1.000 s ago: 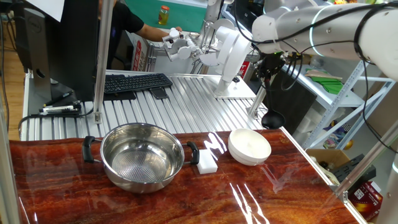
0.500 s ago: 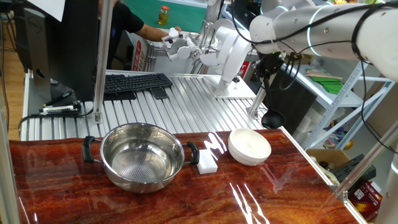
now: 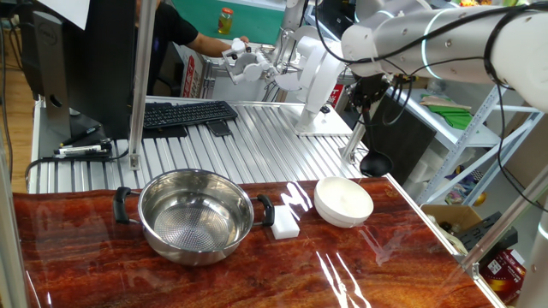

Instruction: Scoop water with a large spoon from one bowl to another

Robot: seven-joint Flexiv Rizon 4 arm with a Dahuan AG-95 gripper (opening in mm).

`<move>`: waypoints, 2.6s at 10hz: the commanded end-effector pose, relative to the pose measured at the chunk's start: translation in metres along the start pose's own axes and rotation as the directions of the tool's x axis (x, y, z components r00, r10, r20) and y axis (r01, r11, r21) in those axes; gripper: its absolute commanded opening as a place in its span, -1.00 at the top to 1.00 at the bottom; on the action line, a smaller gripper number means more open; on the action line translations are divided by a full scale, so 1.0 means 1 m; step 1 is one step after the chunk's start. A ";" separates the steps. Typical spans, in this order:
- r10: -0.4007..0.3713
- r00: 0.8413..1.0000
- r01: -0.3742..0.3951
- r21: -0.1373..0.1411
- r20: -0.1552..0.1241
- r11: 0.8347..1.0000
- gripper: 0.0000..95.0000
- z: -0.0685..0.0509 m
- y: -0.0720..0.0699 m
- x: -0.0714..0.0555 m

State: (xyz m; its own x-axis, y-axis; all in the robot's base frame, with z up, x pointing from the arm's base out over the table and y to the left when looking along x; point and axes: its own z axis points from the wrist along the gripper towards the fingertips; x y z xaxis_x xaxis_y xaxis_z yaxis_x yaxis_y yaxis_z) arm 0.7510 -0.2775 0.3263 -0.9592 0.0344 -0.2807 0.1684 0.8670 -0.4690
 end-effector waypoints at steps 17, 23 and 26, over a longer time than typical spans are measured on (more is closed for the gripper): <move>0.127 0.981 -0.162 -0.258 -0.150 0.952 1.00 -0.002 0.018 -0.003; 0.149 0.961 -0.226 -0.352 -0.232 0.908 1.00 -0.012 0.031 -0.008; 0.164 0.948 -0.258 -0.359 -0.272 0.897 1.00 -0.022 0.037 -0.013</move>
State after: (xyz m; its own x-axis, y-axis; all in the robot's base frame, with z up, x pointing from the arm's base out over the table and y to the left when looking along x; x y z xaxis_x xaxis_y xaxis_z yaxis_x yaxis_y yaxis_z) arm 0.7655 -0.2350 0.3317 -0.9446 0.3073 -0.1154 0.3143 0.9481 -0.0479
